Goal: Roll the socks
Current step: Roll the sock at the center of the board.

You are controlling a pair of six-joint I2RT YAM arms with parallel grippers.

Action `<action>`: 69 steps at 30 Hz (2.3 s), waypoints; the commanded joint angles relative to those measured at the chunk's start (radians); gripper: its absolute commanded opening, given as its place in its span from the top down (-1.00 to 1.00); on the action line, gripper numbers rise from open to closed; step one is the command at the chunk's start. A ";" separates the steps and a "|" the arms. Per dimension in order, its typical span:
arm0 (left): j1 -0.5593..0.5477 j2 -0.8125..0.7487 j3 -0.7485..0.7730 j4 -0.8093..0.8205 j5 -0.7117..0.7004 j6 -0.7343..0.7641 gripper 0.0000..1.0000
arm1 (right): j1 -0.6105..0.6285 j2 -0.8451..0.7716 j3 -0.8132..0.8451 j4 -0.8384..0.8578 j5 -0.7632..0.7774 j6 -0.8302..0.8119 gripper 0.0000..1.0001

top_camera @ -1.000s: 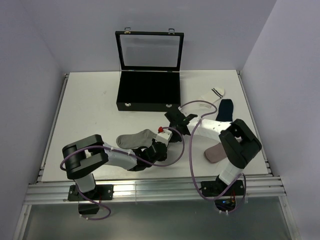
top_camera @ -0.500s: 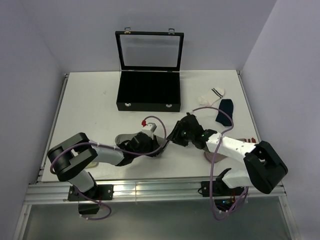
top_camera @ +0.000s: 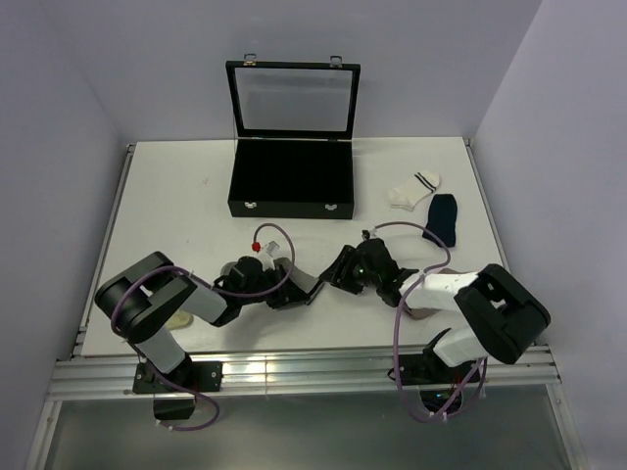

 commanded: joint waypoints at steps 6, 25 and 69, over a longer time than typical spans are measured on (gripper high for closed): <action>0.049 0.052 -0.050 0.082 0.081 -0.089 0.99 | 0.027 0.091 -0.033 0.208 -0.050 0.038 -0.06; 0.084 0.138 -0.073 0.176 0.108 -0.158 0.99 | 0.044 0.244 -0.047 0.322 -0.090 0.073 0.54; -0.386 -0.054 0.347 -0.508 -0.740 0.505 -0.20 | 0.057 0.352 0.628 -0.873 0.100 -0.109 1.00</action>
